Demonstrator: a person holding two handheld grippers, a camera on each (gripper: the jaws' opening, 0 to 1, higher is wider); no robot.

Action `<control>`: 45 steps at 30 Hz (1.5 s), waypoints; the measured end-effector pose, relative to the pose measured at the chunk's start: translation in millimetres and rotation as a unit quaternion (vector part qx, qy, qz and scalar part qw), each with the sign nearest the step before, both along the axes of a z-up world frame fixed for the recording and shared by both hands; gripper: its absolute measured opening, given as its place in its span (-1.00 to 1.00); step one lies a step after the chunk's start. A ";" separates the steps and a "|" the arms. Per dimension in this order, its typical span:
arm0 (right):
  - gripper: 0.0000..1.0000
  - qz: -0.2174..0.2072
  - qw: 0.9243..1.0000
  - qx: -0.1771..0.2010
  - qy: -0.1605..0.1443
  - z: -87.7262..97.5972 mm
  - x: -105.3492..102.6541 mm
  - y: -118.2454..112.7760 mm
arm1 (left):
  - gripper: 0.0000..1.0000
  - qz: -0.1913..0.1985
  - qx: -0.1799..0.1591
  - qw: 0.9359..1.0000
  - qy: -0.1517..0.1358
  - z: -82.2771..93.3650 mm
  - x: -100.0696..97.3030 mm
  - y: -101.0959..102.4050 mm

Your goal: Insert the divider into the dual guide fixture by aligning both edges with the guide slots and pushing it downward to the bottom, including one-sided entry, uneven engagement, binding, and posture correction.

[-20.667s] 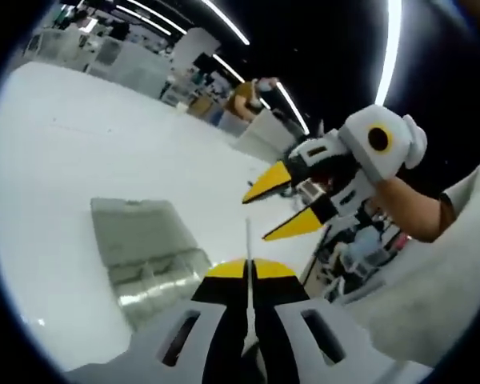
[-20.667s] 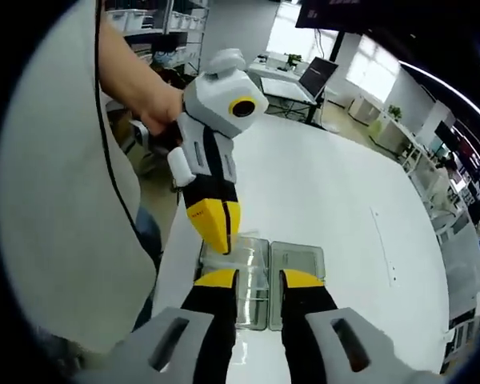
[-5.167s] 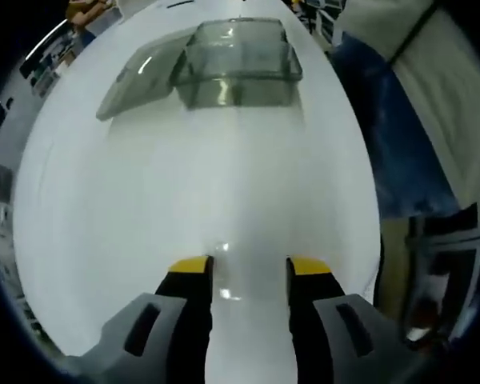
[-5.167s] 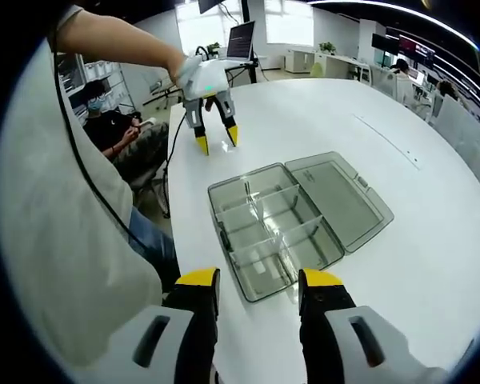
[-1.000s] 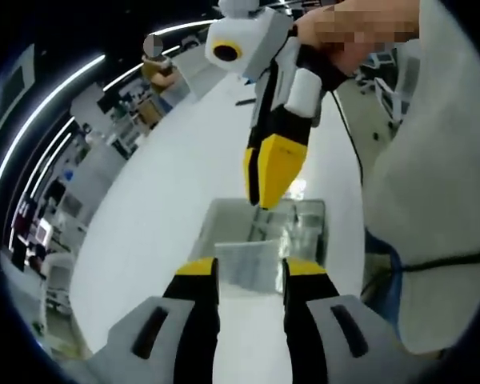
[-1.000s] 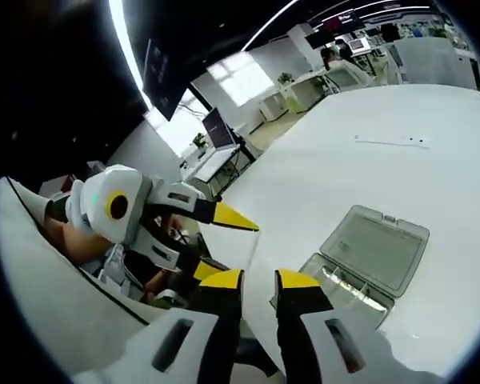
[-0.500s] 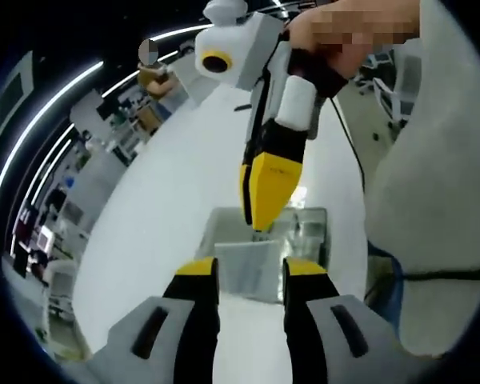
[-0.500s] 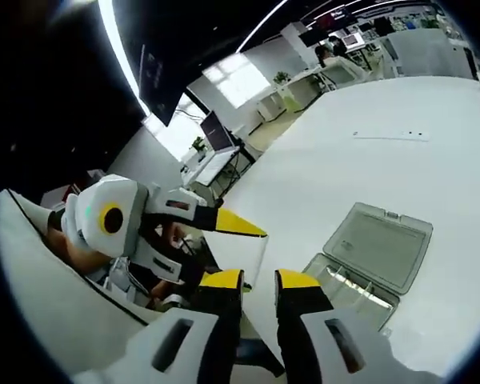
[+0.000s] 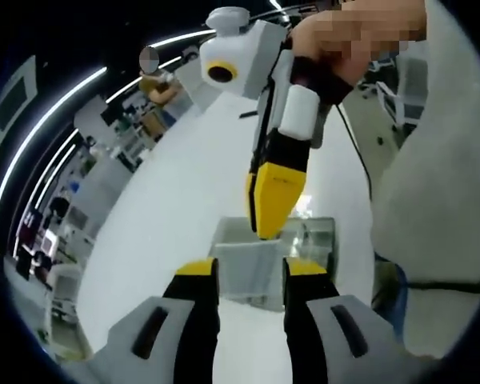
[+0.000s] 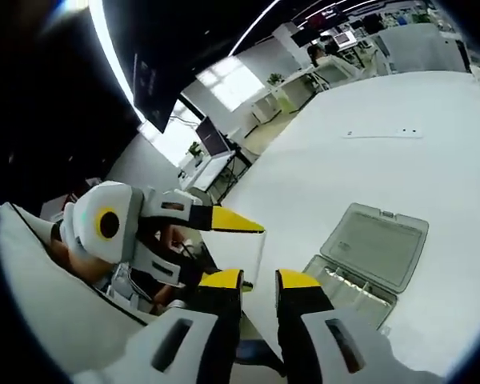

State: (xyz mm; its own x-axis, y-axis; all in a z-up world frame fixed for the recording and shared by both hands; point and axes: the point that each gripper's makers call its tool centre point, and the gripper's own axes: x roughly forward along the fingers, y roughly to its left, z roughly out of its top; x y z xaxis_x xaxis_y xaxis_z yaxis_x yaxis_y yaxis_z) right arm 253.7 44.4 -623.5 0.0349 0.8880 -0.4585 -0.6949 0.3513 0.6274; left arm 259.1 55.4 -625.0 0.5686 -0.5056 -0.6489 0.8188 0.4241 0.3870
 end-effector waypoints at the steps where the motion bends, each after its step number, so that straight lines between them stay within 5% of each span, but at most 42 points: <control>1: -0.76 -0.001 1.000 0.001 0.001 0.4 -0.1 -0.2 | -0.47 0.001 0.000 1.000 -0.001 0.5 0.5 0.1; 14: -0.77 -0.004 1.000 0.010 0.009 5.5 3.0 1.1 | -0.47 -0.017 0.022 1.000 -0.013 -2.8 -1.4 -7.2; 30: -1.00 0.014 0.999 -0.010 0.032 -8.6 -5.7 1.2 | -0.47 -0.025 0.032 0.999 -0.027 1.5 1.1 -14.3; 45: -1.00 0.016 0.999 -0.013 0.035 -16.8 -6.9 2.7 | -0.45 -0.029 0.033 0.999 -0.029 -0.2 0.5 -17.8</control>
State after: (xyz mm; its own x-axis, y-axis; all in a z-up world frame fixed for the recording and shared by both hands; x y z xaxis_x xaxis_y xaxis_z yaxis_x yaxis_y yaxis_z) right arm 246.8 47.0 -640.3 -0.0259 0.8758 -0.4820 -0.6614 0.3466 0.6652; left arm 259.6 37.6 -625.2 0.5773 -0.4959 -0.6487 0.8165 0.3482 0.4604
